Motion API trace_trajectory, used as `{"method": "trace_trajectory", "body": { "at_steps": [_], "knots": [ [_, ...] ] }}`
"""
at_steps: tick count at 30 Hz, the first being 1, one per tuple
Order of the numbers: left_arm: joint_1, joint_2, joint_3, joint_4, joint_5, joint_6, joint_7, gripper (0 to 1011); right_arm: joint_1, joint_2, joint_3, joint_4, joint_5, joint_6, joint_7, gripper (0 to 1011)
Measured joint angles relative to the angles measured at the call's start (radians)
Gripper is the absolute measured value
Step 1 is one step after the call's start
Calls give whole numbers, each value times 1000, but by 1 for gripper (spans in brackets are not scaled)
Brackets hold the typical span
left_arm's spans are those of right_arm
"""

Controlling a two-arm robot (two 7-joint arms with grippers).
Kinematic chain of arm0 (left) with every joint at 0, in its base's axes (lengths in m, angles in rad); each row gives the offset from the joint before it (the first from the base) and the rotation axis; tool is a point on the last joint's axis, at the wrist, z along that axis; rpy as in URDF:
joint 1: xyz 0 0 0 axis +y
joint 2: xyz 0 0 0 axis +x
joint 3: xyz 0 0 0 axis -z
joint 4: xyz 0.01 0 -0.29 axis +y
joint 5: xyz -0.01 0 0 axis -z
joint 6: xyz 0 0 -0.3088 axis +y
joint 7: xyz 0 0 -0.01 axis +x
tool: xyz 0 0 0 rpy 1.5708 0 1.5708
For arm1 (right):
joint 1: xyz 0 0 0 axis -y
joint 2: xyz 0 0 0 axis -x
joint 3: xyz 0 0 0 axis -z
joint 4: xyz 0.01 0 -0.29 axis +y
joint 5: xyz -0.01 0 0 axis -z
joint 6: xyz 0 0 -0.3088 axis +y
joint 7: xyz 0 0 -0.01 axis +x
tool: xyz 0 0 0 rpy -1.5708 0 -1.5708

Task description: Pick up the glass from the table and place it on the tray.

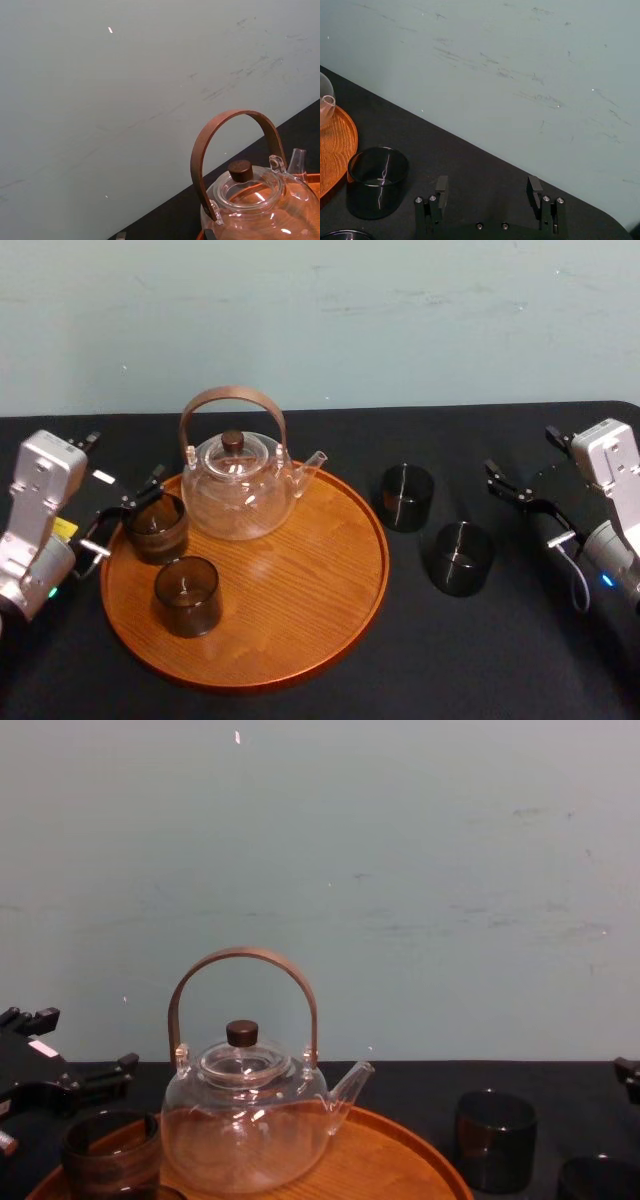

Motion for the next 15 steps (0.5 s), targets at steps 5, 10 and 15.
{"method": "trace_trajectory", "body": {
  "at_steps": [5,10,15],
  "knots": [
    [0,0,0,0,0,0,0,1001,0,0,0,0,0,0,0,1002],
    [0,0,0,0,0,0,0,1001,0,0,0,0,0,0,0,1002],
    [0,0,0,0,0,0,0,1001,0,0,0,0,0,0,0,1002]
  ]
}}
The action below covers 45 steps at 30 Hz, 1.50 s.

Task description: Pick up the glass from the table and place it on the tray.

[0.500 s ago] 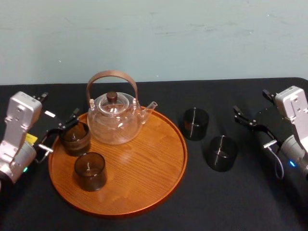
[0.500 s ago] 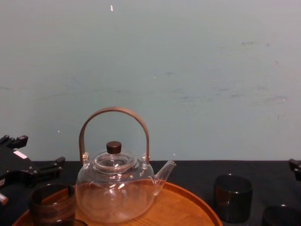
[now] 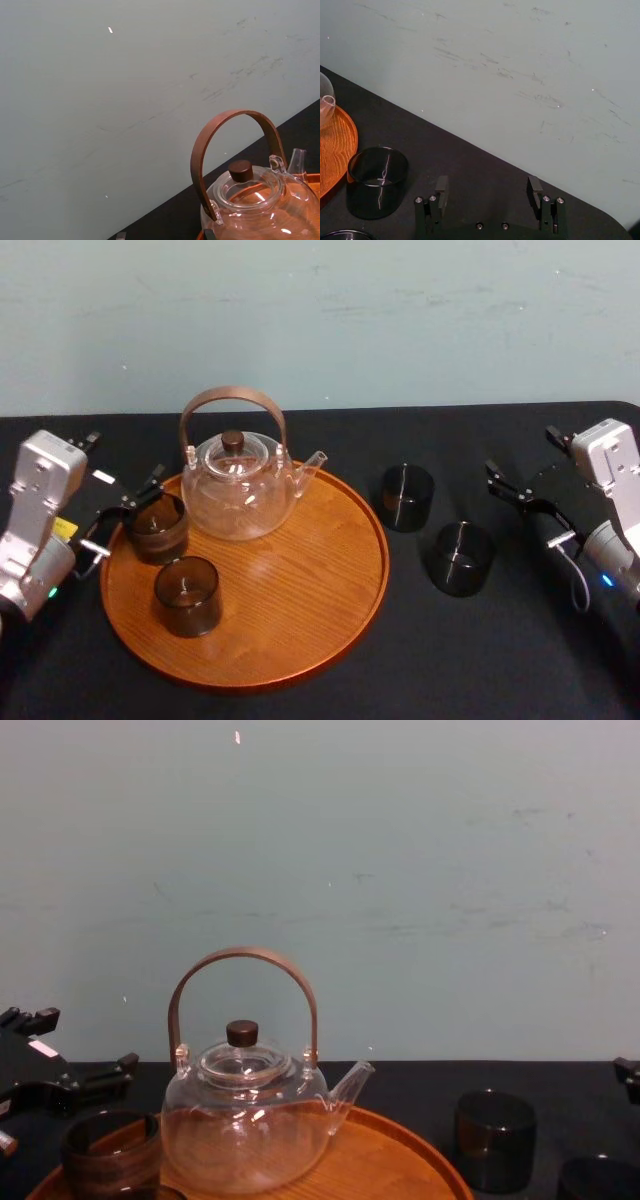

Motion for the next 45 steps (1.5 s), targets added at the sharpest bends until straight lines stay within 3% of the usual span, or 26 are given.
{"method": "trace_trajectory", "body": {
  "at_steps": [39,45],
  "knots": [
    [0,0,0,0,0,0,0,1001,0,0,2,-1,0,-1,10,1002],
    [0,0,0,0,0,0,0,1001,-42,25,17,-75,10,14,62,1002]
  ]
}}
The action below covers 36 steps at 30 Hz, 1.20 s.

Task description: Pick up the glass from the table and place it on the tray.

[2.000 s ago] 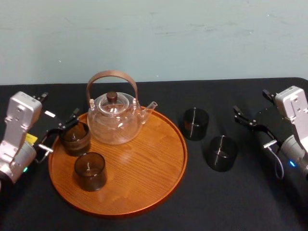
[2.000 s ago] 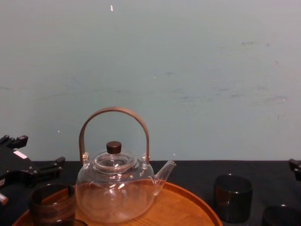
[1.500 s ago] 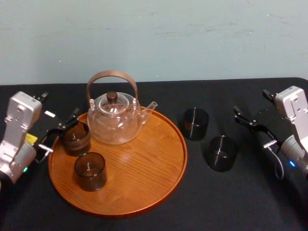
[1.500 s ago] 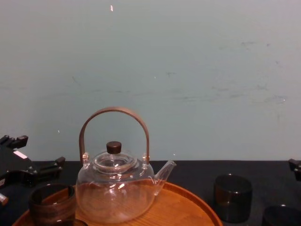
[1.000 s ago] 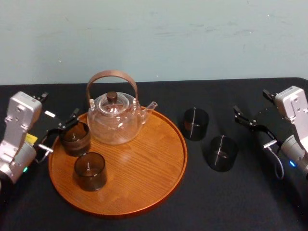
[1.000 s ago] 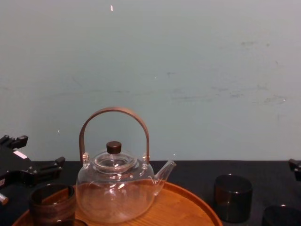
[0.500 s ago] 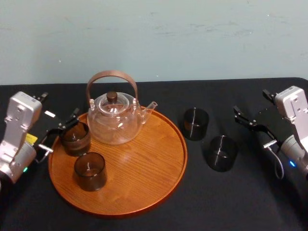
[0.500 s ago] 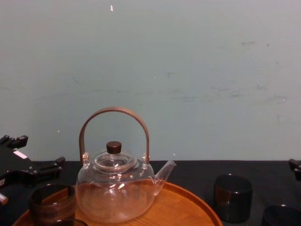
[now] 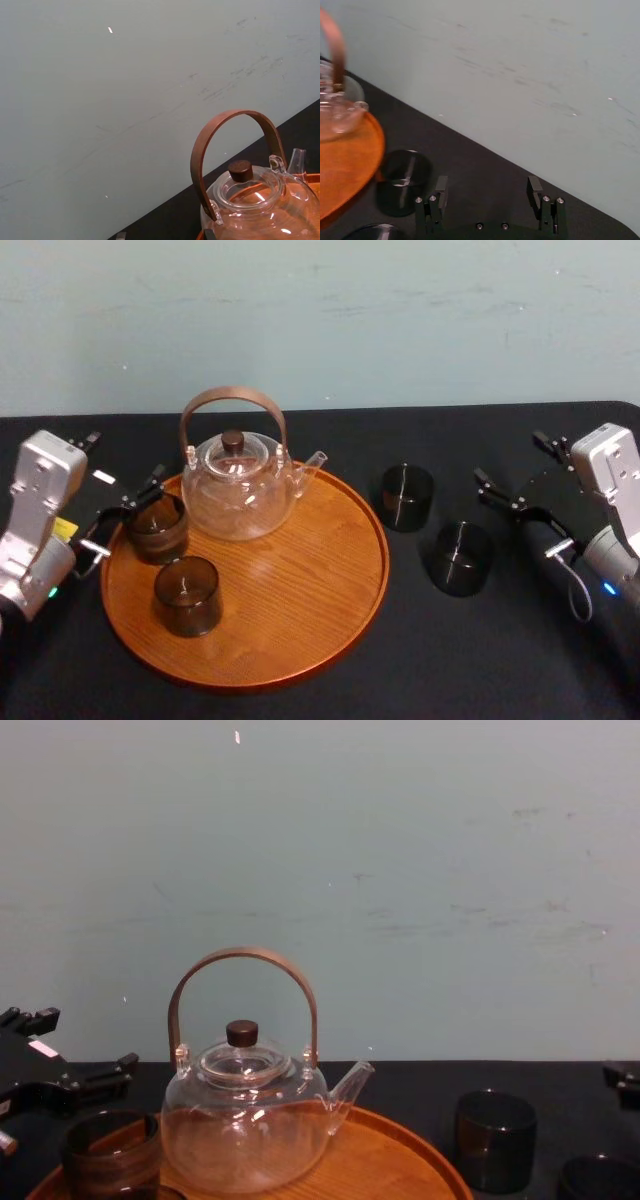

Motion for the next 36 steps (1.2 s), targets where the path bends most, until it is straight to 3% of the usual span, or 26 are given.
{"method": "trace_trajectory", "body": {
  "at_steps": [9,19,28,36],
  "knots": [
    [0,0,0,0,0,0,0,1002,-89,35,19,-132,17,22,37,1002],
    [0,0,0,0,0,0,0,1001,-203,64,35,-252,34,86,61,1002],
    [0,0,0,0,0,0,0,1001,-280,68,60,-287,41,85,68,1002],
    [0,0,0,0,0,0,0,1001,-306,58,86,-283,54,82,77,1003]
  ]
}}
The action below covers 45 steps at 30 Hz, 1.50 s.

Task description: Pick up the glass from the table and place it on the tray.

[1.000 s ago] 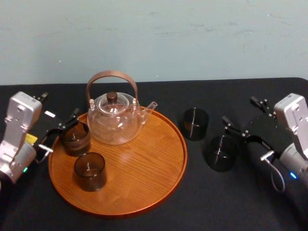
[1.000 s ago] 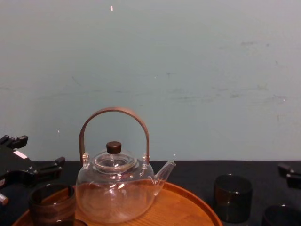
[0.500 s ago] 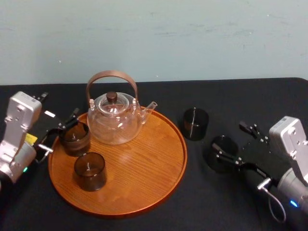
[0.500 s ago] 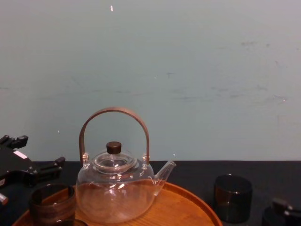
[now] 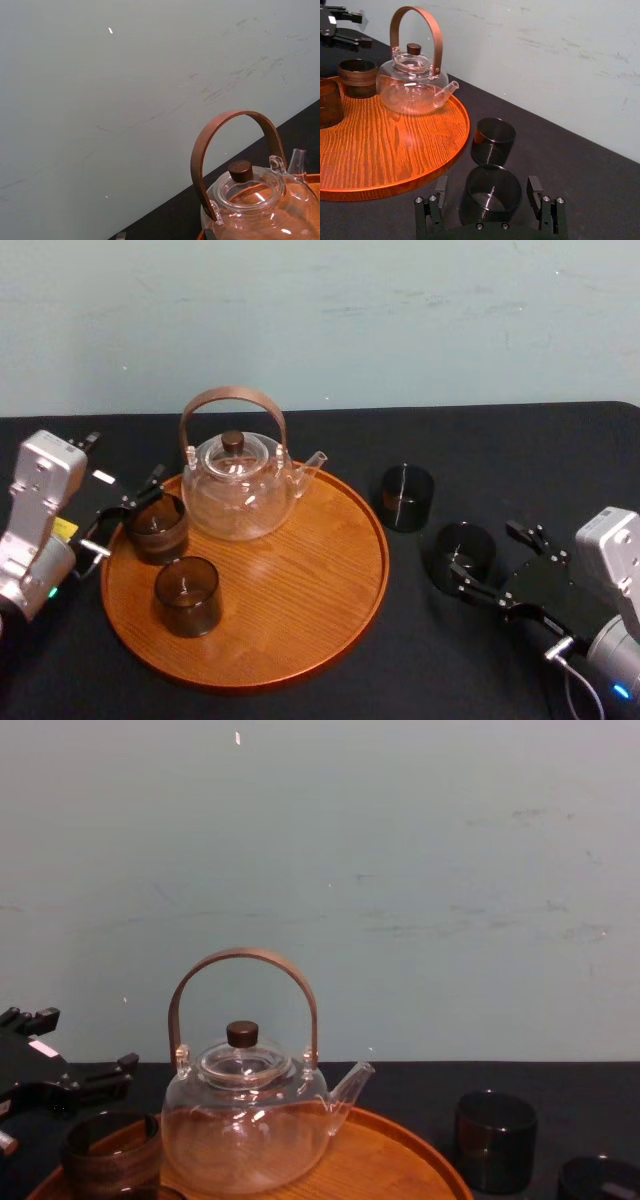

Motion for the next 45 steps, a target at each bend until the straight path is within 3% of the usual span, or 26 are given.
{"method": "trace_trajectory", "body": {
  "at_steps": [7,17,45],
  "knots": [
    [0,0,0,0,0,0,0,1001,-11,-25,25,36,37,-2,32,1002],
    [0,0,0,0,0,0,0,1001,19,-71,24,108,40,12,70,1002],
    [0,0,0,0,0,0,0,1001,168,-182,11,299,-30,18,177,1002]
  ]
}}
